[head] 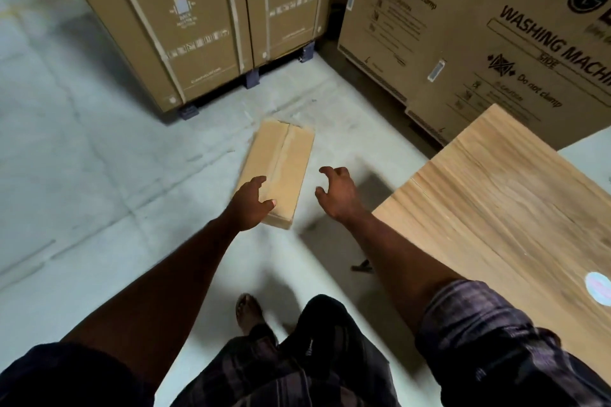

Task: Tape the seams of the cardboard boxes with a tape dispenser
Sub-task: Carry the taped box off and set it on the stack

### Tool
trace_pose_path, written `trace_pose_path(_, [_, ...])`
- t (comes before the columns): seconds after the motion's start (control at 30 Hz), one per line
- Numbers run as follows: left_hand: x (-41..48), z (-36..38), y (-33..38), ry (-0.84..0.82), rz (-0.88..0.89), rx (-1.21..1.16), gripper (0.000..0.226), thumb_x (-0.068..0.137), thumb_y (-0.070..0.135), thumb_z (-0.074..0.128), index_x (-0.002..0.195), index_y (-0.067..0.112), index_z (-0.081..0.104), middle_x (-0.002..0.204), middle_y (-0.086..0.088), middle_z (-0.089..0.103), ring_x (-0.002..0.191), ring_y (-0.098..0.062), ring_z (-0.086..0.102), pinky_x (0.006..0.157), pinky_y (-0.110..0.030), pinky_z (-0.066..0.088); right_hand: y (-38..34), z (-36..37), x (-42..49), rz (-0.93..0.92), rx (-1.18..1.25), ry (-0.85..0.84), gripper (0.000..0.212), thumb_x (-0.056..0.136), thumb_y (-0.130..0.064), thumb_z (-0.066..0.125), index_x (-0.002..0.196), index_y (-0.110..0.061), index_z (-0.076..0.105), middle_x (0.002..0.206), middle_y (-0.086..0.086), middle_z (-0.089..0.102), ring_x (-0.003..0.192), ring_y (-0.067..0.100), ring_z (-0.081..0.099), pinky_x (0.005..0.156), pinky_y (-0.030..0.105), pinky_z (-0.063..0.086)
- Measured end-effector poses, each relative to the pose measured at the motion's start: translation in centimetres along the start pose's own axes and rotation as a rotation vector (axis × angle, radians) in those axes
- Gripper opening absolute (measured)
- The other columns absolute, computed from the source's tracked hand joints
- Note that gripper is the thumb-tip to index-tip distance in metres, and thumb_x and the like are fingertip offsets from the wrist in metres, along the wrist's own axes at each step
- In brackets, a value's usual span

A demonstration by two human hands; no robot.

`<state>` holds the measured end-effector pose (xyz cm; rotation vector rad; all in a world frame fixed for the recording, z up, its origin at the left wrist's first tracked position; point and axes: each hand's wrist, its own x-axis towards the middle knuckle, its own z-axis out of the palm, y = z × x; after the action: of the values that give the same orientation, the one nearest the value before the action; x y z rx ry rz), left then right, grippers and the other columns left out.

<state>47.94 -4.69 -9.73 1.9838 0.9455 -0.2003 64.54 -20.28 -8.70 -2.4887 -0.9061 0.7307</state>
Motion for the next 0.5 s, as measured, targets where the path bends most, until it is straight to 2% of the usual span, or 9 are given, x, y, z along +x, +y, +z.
trace_pose_path(0.17, [6.5, -4.3, -1.6, -0.007, -0.018, 0.008, 0.068, 0.092, 0.022, 0.070, 0.151, 0.010, 0.037, 0.149, -0.014, 0.047, 0.135, -0.031, 0.046, 0.112, -0.038, 0.037, -3.0, 1.2, 6.2, 0.080, 0.046, 0.010, 0.050, 0.096, -0.022, 0.058, 0.144, -0.014, 0.051, 0.142, 0.018, 0.048, 0.126, 0.035, 0.052, 0.104, 0.042, 0.046])
trace_pose_path(0.33, [13.7, -6.5, -2.1, -0.082, -0.070, 0.068, 0.070, 0.093, 0.023, 0.069, 0.152, 0.010, 0.034, 0.143, -0.016, 0.052, 0.129, -0.029, 0.053, 0.102, -0.024, 0.036, -2.7, 2.4, 13.4, 0.159, 0.073, -0.012, 0.050, 0.095, -0.019, 0.059, 0.144, -0.013, 0.051, 0.140, 0.017, 0.050, 0.127, 0.034, 0.052, 0.103, 0.039, 0.044])
trace_pose_path(0.43, [19.8, -6.8, -3.0, -0.083, -0.110, 0.081, 0.071, 0.093, 0.027, 0.069, 0.153, 0.012, 0.034, 0.150, -0.012, 0.046, 0.137, -0.027, 0.046, 0.111, -0.034, 0.037, -1.3, 3.8, 19.2, 0.229, 0.110, -0.025, 0.049, 0.096, -0.020, 0.058, 0.144, -0.013, 0.051, 0.141, 0.017, 0.050, 0.125, 0.034, 0.054, 0.102, 0.037, 0.044])
trace_pose_path(0.5, [22.7, -5.9, -4.3, -0.064, -0.149, 0.056, 0.069, 0.093, 0.026, 0.070, 0.152, 0.013, 0.036, 0.150, -0.012, 0.046, 0.135, -0.028, 0.047, 0.110, -0.040, 0.040, 0.3, 5.5, 22.0, 0.274, 0.127, -0.026, 0.048, 0.097, -0.019, 0.058, 0.144, -0.014, 0.051, 0.141, 0.017, 0.050, 0.125, 0.032, 0.054, 0.102, 0.035, 0.042])
